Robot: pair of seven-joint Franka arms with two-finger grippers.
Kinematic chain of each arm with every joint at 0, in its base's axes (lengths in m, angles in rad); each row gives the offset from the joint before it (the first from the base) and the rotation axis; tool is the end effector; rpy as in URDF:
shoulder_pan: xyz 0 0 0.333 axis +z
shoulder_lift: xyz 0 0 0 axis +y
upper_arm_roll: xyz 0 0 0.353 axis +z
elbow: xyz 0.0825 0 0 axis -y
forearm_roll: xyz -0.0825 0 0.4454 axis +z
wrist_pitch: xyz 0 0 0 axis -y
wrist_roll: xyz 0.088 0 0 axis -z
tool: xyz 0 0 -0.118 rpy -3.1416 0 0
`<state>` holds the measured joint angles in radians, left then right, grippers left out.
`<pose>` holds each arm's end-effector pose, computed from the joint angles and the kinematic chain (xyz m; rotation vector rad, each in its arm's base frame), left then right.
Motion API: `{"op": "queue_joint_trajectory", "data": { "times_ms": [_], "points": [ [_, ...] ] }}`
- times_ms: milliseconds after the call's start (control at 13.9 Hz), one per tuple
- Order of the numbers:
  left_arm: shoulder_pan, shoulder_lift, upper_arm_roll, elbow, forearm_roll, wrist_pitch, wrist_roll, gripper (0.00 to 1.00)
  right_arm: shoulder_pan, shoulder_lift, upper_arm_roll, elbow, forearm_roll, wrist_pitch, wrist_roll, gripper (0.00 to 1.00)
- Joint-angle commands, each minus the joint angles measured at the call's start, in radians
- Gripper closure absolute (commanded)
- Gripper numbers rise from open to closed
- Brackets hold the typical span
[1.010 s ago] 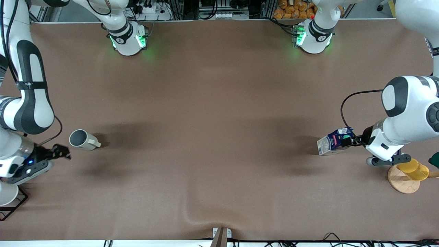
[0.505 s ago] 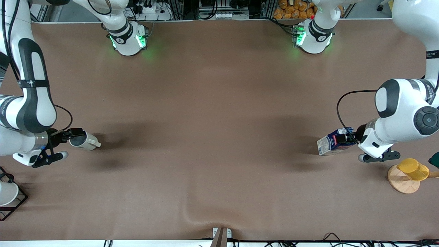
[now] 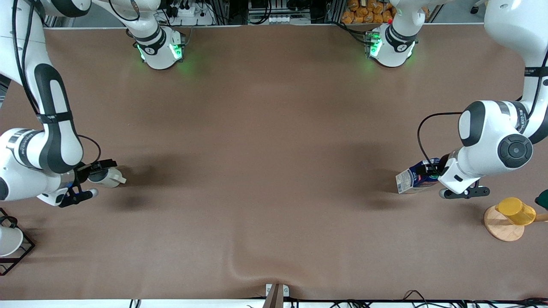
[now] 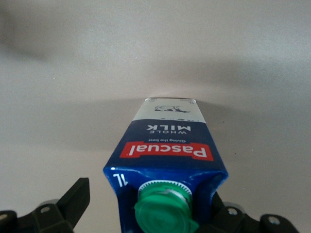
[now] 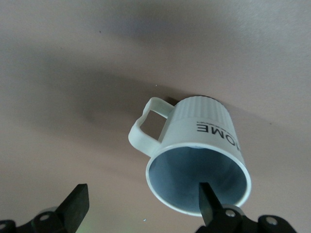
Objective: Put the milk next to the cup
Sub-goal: 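Grasp the white mug with the right gripper while the left gripper grasps the milk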
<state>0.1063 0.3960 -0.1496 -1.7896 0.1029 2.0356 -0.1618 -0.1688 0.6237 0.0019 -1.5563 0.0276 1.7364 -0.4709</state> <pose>0.6932 -0.0166 0.3102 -3.0871 -0.1126 0.2175 0.7050 -0.1161 0.2398 -2.8834 -0.4258 0.6116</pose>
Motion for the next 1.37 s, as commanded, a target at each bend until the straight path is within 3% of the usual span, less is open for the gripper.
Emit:
{"op": "queue_joint_trajectory", "data": {
  "times_ms": [0, 72, 144, 216, 433, 866, 1299],
  "points": [
    [0.004, -0.031, -0.005, -0.025, 0.031, 0.009, 0.001, 0.17, -0.015, 0.022, 0.007, 0.007, 0.011, 0.0, 0.008, 0.43],
    [0.006, -0.034, -0.007, -0.024, 0.031, 0.006, 0.01, 0.3, -0.017, 0.027, 0.007, 0.007, 0.011, -0.001, 0.009, 0.85],
    [0.007, -0.036, -0.007, -0.022, 0.026, 0.005, 0.016, 0.48, -0.018, 0.028, 0.007, 0.007, 0.011, -0.003, 0.011, 1.0],
    [0.007, -0.039, -0.007, -0.021, 0.023, 0.002, 0.018, 0.65, -0.018, 0.028, 0.007, 0.007, 0.012, -0.001, 0.017, 1.0],
    [0.01, -0.066, -0.008, -0.011, 0.021, -0.029, 0.021, 0.73, -0.018, 0.027, 0.006, 0.008, 0.011, -0.003, 0.02, 1.0],
    [0.044, -0.155, -0.005, 0.053, 0.02, -0.239, 0.079, 0.72, -0.003, 0.002, 0.007, 0.039, 0.014, -0.015, 0.049, 1.0],
    [0.044, -0.174, -0.001, 0.053, 0.023, -0.265, 0.074, 0.71, 0.109, -0.042, 0.072, 0.17, 0.025, -0.189, 0.329, 1.0]
  ]
}}
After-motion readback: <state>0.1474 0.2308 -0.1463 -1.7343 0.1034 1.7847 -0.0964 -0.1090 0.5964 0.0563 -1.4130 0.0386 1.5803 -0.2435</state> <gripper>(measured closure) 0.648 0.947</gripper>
